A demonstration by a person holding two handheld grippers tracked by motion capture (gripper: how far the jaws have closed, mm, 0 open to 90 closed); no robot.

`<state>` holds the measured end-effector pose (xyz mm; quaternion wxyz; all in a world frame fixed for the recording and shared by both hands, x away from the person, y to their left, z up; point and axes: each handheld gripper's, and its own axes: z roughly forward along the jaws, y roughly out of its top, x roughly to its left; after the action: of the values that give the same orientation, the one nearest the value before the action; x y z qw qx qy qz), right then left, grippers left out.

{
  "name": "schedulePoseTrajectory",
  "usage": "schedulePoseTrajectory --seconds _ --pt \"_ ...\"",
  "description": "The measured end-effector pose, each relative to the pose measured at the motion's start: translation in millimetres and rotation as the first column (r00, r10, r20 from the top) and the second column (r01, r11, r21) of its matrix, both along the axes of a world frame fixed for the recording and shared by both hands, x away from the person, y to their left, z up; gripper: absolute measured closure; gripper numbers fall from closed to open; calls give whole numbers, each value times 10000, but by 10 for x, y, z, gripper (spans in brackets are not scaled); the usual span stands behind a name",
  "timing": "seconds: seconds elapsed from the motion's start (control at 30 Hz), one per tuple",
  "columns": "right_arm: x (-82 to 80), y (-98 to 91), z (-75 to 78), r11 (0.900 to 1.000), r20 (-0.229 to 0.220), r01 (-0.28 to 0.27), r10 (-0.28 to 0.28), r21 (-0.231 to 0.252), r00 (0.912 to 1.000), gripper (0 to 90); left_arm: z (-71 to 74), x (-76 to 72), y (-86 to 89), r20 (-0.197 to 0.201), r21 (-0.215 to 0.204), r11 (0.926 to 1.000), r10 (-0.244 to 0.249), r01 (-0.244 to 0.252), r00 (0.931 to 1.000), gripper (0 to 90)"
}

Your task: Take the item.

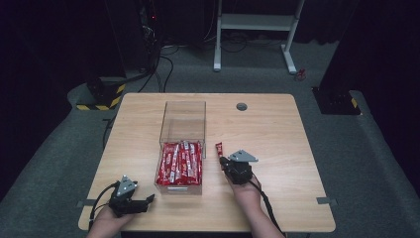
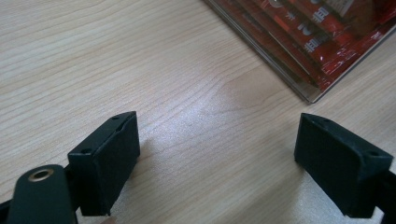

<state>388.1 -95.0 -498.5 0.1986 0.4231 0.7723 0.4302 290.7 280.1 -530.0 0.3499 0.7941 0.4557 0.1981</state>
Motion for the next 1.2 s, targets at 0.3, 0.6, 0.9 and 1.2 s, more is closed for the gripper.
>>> schedulePoseTrajectory --seconds 0.3,0.6,0.9,1.2 --pt "12 37 -97 9998 -292 55 -60 -179 9996 891 0 -2 0 -13 -3 10000 5 -5 10000 145" --pt "11 74 -165 9995 -553 35 -53 -324 9985 879 1 -2 0 -20 -4 10000 8 -8 10000 144" --pt "20 74 -218 9992 -696 31 -59 -400 9976 844 1 -1 1 -6 8 10000 -1 1 10000 144" --pt "-27 58 -74 10000 -272 -35 35 9 9996 773 1 -2 0 -18 -6 10000 5 -5 10000 144"
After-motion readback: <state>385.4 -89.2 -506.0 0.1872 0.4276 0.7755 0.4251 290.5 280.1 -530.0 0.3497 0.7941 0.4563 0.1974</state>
